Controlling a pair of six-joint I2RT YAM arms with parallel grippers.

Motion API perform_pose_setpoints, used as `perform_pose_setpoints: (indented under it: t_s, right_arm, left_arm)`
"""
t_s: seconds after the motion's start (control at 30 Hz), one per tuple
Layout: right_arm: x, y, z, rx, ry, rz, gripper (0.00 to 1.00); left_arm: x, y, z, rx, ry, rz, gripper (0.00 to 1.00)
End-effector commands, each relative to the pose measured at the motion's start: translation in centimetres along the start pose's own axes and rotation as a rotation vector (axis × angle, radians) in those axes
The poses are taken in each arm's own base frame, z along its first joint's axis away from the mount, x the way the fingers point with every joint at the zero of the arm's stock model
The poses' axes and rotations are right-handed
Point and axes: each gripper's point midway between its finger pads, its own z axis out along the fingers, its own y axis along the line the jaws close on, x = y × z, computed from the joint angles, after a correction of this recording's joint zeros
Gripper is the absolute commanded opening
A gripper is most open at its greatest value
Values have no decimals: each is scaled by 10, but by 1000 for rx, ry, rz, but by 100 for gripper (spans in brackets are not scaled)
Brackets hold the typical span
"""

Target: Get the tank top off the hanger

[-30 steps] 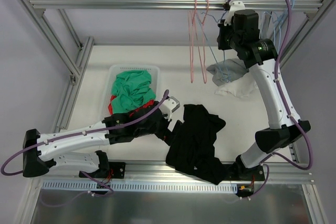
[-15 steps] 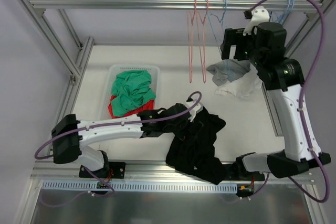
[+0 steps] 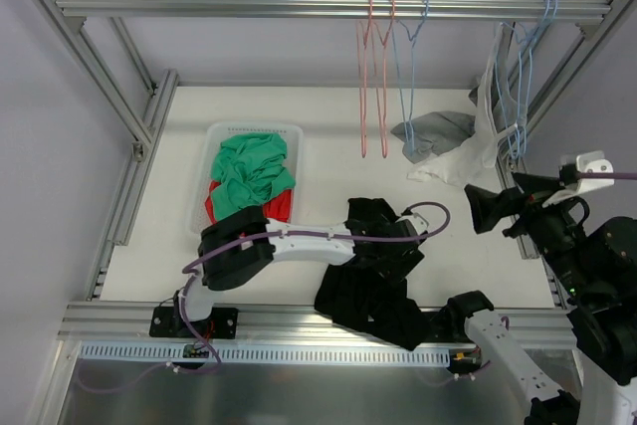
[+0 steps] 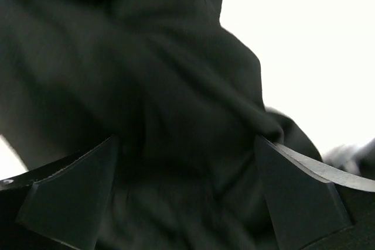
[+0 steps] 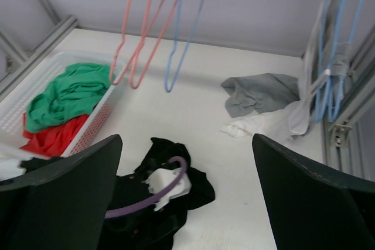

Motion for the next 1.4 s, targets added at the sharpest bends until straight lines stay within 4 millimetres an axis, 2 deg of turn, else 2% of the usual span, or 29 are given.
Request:
perform_pose_setpoints:
  t_s: [0.0, 0.03, 0.07, 0.1, 0.13, 0.17, 0.2, 0.23, 0.3, 0.33, 0.37, 0.4, 0.47, 0.5, 0.57, 0.6, 0.83, 0.9, 0.93, 0.97, 1.0, 1.03, 1.07, 1.1, 1.13, 1.2, 1.27, 1.3, 1.37]
  right_arm:
    - [19, 37, -4, -213, 52, 24, 99]
    - [17, 40, -9, -231, 35, 21, 99]
    - [18, 43, -11, -247, 35, 19, 99]
    - [18, 45, -14, -261, 30, 18, 99]
    - [17, 45, -18, -264, 17, 17, 100]
    - [16, 45, -20, -261, 9, 16, 100]
    - [17, 44, -21, -254, 4, 17, 99]
    - [14, 43, -24, -251, -19, 16, 99]
    - [13, 42, -27, -248, -35, 19, 100]
    - [13, 43, -26, -250, -43, 21, 99]
    - [12, 42, -27, -248, -52, 22, 100]
    - [12, 42, -27, -245, -54, 22, 99]
    - [13, 40, -25, -234, -57, 28, 99]
    - [14, 40, -24, -234, -57, 29, 100]
    - [15, 39, -22, -229, -60, 34, 100]
    - [15, 39, -23, -227, -64, 34, 99]
    - [3, 38, -28, -221, -111, 31, 100]
    - [0, 38, -30, -223, -123, 30, 99]
    - [-1, 38, -29, -223, -125, 28, 100]
    - [-2, 39, -30, -228, -129, 31, 99]
    - [-2, 40, -29, -230, -125, 33, 100]
    - [-2, 40, -28, -230, -123, 36, 99]
    - [-2, 41, -28, -239, -124, 36, 100]
    - [-2, 42, -27, -241, -123, 38, 99]
    - [-2, 43, -27, -245, -122, 38, 99]
    - [-1, 43, -26, -245, -119, 38, 99]
    - [0, 43, -25, -247, -114, 35, 99]
    - [0, 43, -25, -249, -114, 35, 100]
    - [1, 44, -25, -256, -111, 32, 100]
  left_arm:
    - [5, 11, 22, -123, 31, 20, 99]
    - [21, 14, 34, -153, 74, 30, 99]
    - [27, 12, 39, -159, 87, 32, 98]
    - [33, 11, 42, -165, 100, 13, 88]
    - [37, 15, 40, -193, 106, 5, 39]
    - [42, 20, 37, -217, 110, -6, 15]
    - [43, 24, 32, -241, 99, -42, 0]
    - [32, 32, 17, -279, 56, -57, 0]
    - [32, 46, -3, -337, 39, -72, 0]
    - [14, 56, -28, -379, -23, -88, 0]
    - [11, 65, -46, -418, -24, -80, 0]
    - [-7, 71, -76, -429, -87, -104, 0]
    - [-22, 90, -115, -501, -154, -111, 0]
    - [-38, 100, -147, -502, -223, -159, 0]
    - [-51, 116, -182, -517, -285, -207, 0]
    - [-56, 126, -208, -511, -320, -244, 0]
    - [-81, 217, -315, -583, -488, -478, 0]
    - [-92, 229, -339, -597, -529, -463, 0]
    - [-108, 234, -360, -587, -580, -475, 0]
    - [-114, 252, -371, -623, -587, -466, 0]
    - [-122, 259, -371, -628, -582, -460, 0]
    - [-138, 260, -387, -595, -627, -462, 0]
    - [-145, 266, -393, -598, -634, -442, 0]
    - [-151, 281, -390, -622, -623, -450, 0]
    - [-162, 284, -406, -617, -666, -452, 0]
    - [-176, 301, -417, -649, -688, -441, 0]
    - [-182, 313, -421, -664, -688, -424, 0]
    - [-181, 327, -420, -687, -676, -438, 0]
    - [-179, 337, -421, -702, -666, -430, 0]
